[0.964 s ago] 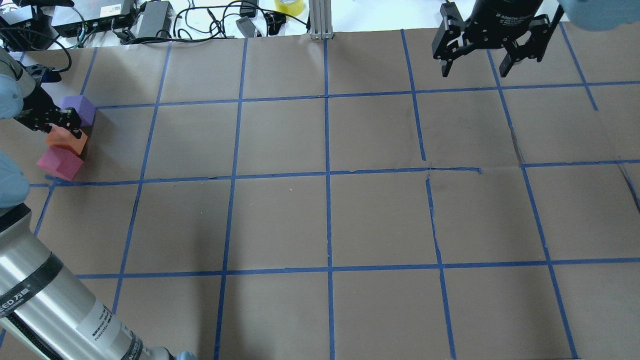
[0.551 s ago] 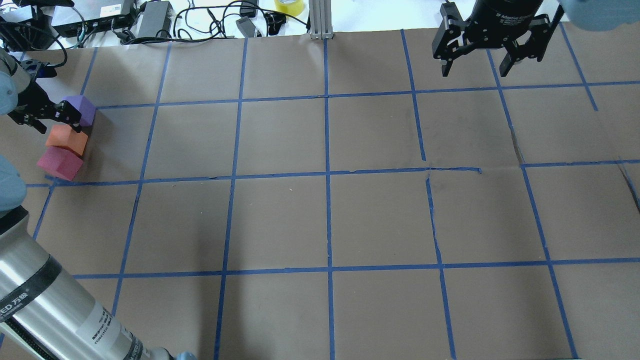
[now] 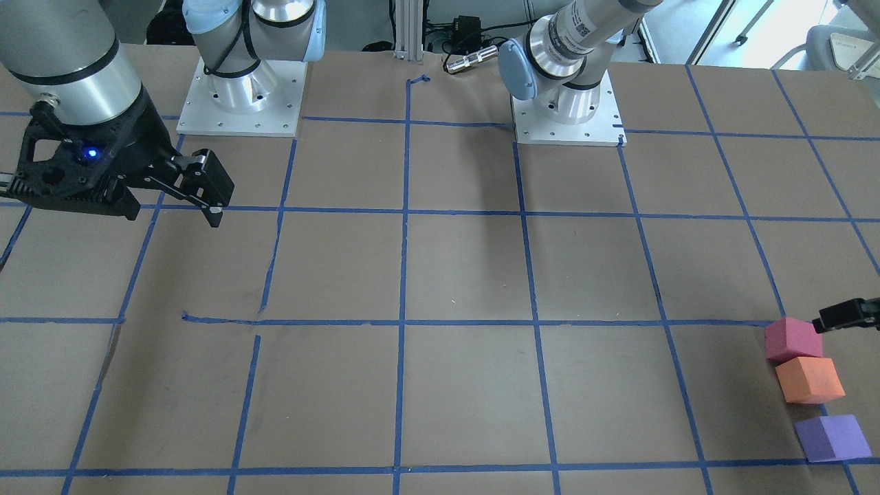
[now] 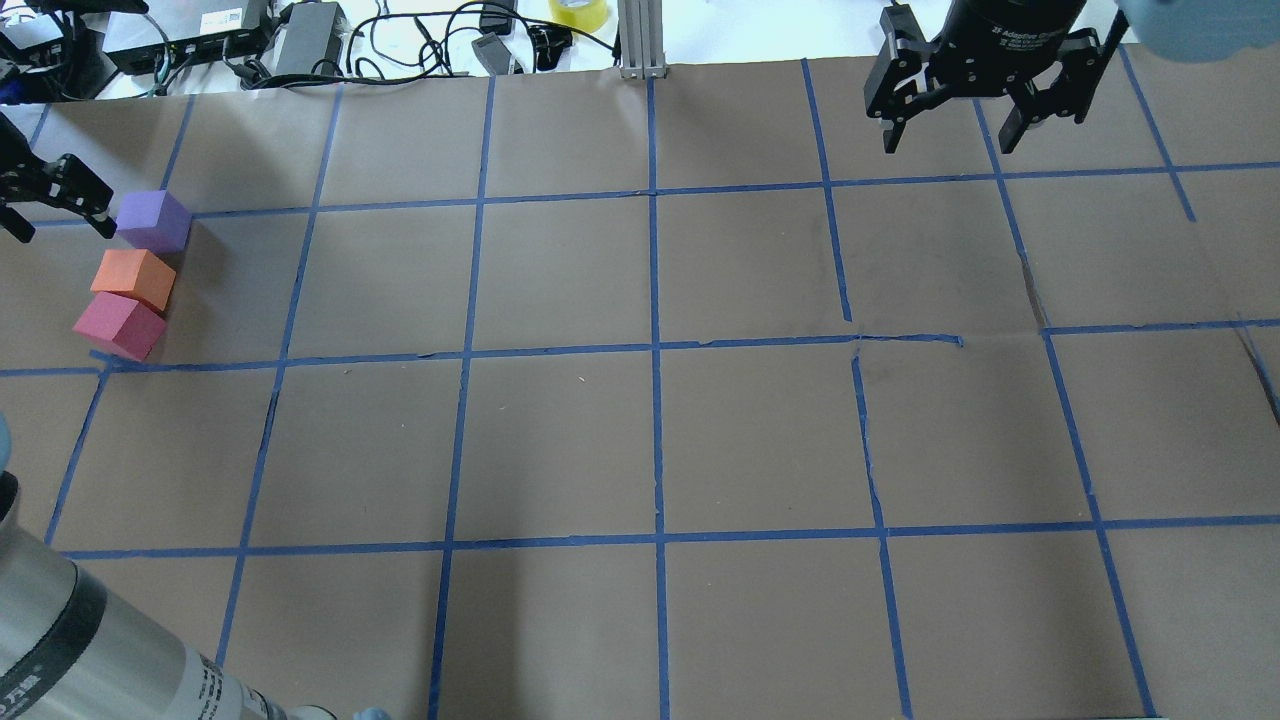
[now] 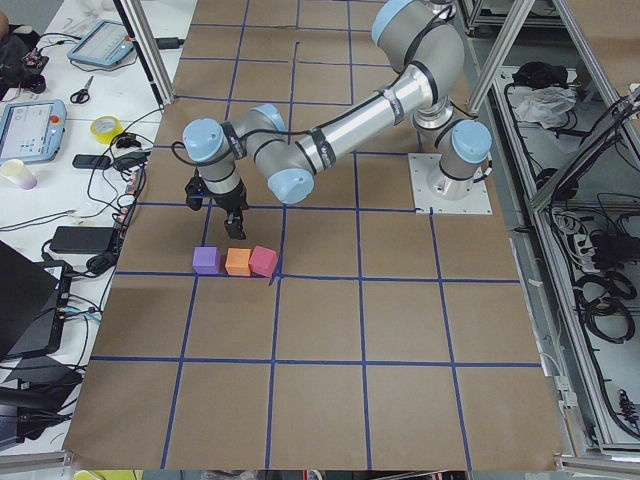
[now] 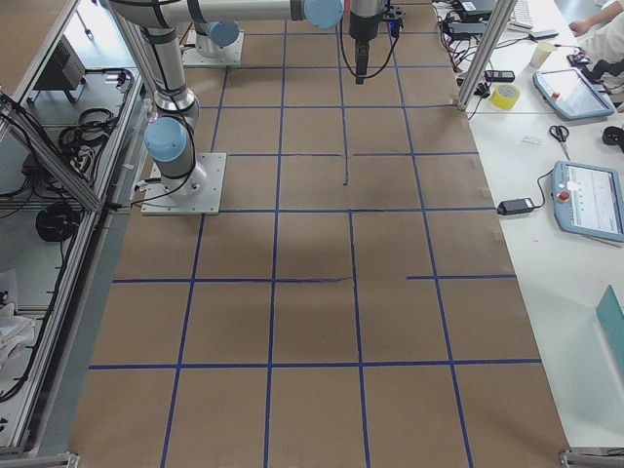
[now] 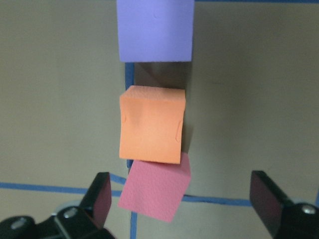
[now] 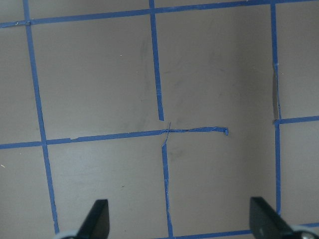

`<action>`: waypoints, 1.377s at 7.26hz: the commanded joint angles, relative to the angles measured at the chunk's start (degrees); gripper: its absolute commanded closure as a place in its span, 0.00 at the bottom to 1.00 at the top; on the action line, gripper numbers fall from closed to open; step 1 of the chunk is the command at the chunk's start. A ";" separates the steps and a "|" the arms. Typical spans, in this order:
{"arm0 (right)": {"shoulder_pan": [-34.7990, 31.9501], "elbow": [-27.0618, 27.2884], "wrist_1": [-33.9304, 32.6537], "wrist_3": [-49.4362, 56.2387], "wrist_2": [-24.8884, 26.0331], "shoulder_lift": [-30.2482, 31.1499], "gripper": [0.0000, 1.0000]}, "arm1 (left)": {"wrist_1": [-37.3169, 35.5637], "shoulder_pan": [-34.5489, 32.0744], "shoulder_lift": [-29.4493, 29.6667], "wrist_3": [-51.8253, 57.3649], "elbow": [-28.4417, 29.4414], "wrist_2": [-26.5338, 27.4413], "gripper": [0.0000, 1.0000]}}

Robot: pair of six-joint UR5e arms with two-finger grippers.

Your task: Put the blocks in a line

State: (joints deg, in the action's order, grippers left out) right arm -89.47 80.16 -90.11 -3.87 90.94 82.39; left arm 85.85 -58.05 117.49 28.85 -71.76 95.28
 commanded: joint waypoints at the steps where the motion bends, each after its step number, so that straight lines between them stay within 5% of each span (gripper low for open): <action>1: 0.00 0.00 0.02 0.00 0.11 0.05 0.00 | 12.29 -0.48 -11.53 -0.99 -0.49 -0.62 0.00; 5: 0.09 0.00 0.02 0.00 0.03 -0.03 0.00 | 15.05 -14.95 -26.76 -18.57 -8.90 -2.20 0.00; 8: 0.26 0.00 0.11 0.00 0.11 0.05 0.00 | 1.47 -32.42 -25.47 -37.95 -12.60 -1.68 0.00; 10: 0.26 0.00 0.02 0.00 0.11 0.05 0.00 | -4.71 -35.72 -25.73 -38.61 -17.00 -2.11 0.00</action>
State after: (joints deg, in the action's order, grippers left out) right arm -89.23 80.16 -90.06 -3.86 91.01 82.44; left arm 84.63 -91.44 91.93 -8.65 -86.31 93.43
